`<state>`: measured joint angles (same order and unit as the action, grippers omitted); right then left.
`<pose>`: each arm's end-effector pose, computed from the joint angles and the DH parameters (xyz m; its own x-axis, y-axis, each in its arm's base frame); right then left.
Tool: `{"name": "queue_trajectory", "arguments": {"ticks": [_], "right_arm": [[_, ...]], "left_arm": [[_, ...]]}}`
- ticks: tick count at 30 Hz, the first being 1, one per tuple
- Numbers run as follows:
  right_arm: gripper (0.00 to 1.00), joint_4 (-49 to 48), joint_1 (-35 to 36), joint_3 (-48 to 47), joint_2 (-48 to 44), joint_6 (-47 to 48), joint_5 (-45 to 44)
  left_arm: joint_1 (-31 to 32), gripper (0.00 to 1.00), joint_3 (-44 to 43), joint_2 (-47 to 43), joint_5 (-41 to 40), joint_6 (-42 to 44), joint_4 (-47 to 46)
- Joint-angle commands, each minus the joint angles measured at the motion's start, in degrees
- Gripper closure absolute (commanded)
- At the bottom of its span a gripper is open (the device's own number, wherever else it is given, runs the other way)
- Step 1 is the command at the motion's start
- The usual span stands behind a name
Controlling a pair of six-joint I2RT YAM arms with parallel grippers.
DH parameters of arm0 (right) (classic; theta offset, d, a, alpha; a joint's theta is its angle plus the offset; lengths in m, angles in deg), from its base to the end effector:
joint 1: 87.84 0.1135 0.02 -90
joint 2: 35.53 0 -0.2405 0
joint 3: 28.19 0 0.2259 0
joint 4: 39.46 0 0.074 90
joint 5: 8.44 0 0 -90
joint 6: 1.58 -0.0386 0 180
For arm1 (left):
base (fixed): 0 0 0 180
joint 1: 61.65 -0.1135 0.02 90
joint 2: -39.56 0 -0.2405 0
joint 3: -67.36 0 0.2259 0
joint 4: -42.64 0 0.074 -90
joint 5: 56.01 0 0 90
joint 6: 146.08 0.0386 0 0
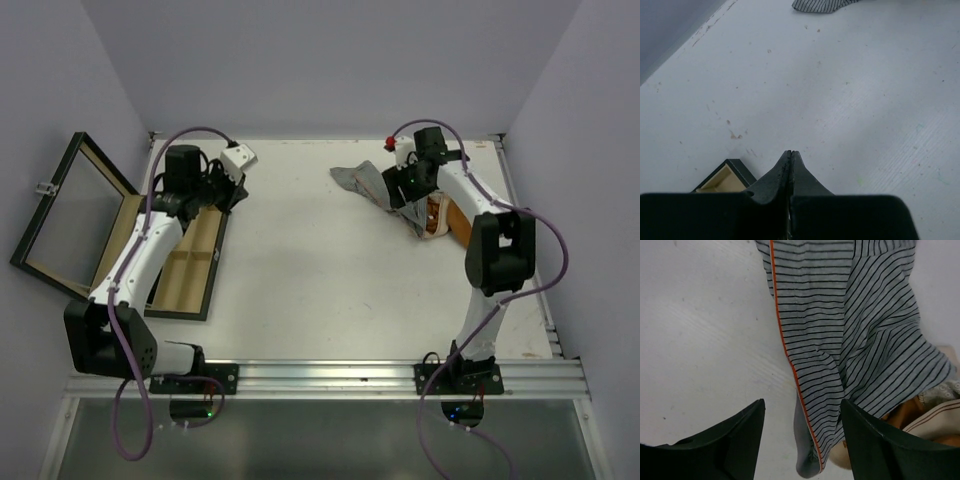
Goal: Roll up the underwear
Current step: Place the rolled underwear into the container, then move the underwear to the center of the board
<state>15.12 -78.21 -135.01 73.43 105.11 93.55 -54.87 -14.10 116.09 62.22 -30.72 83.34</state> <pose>0.3784 0.0723 0.2391 -0.7102 -0.4055 -0.5755 -0.5011 0.8653 0.0088 0.2726 -0.0508 0.3037 -0.3167 0.4177 -0.8516 0.6870 0.7201 0.0977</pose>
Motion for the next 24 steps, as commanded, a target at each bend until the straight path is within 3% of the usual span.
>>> {"name": "queue_trajectory", "arguments": {"ticks": [1,7,10,11,13,14,18,20,24], "right_arm": [[0.34,1.51,1.26,-2.8,5.1,4.49,-4.34],[0.31,-0.06,4.43,-0.7,7.75,9.31,-10.39],[0.55,-2.87,4.7,2.2,6.97,10.99,-11.81],[0.72,-3.31,4.7,2.73,6.26,11.43,-11.81],[0.87,-3.58,4.7,4.4,3.89,13.01,-10.77],[1.0,-3.41,4.79,4.75,3.01,13.45,-9.8],[1.0,1.32,5.22,7.03,-4.09,16.7,-1.03],[1.0,2.91,6.28,8.7,-7.35,18.38,5.05],[1.0,8.54,9.26,16.07,-15.43,22.94,14.8]], "left_arm": [[-0.02,1.0,-5.65,3.53,6.48,-4.71,-2.01],[-0.11,0.92,-6.8,5.3,5.96,-8.57,-6.56],[-0.11,0.95,-7.15,5.29,4.04,-9.63,-7.98],[-0.11,0.95,-7.15,5.21,3.24,-9.55,-8.07],[-0.19,0.98,-7.06,4.42,3.06,-7.89,-7.81],[-0.19,0.97,-6.98,4.07,3.15,-7.35,-7.64],[-0.28,0.99,-6.36,2.04,4.55,-3.66,-6.23],[-0.28,0.91,-5.92,1.34,4.9,-1.55,-4.65],[-0.19,0.91,-3.12,0.29,7.19,5.91,1.15]]}}
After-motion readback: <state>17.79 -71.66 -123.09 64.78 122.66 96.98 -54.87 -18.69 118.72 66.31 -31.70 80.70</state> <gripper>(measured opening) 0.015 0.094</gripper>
